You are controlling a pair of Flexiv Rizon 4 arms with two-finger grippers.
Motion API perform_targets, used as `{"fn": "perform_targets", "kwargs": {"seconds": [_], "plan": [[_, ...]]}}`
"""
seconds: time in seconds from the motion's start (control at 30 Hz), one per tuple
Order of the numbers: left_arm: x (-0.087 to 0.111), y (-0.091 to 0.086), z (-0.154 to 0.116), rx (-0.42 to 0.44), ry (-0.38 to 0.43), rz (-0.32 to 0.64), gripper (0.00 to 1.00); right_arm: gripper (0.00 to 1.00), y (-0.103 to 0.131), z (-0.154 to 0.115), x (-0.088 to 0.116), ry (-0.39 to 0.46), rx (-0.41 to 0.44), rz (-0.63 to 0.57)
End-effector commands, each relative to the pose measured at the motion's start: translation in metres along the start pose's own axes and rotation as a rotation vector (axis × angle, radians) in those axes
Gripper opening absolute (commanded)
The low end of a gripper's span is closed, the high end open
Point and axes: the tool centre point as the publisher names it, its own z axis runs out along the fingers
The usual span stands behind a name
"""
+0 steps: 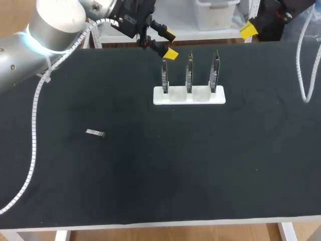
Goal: Pick up the optical module with the left hand, and insert it into the network port with the right hand.
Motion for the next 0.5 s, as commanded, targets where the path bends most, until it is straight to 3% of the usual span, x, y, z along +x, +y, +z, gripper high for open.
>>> {"fn": "perform_targets", "kwargs": {"seconds": [0.03, 0.5], "plan": [[0.000, 0.000, 0.000, -0.001, 0.001, 0.001, 1.00, 0.00, 0.012, 0.002, 0.002, 0.032, 0.107, -0.004], [0.000, 0.000, 0.000, -0.001, 0.001, 0.001, 1.00, 0.00, 0.002, 0.012, 0.013, 0.021, 0.111, 0.011]]}}
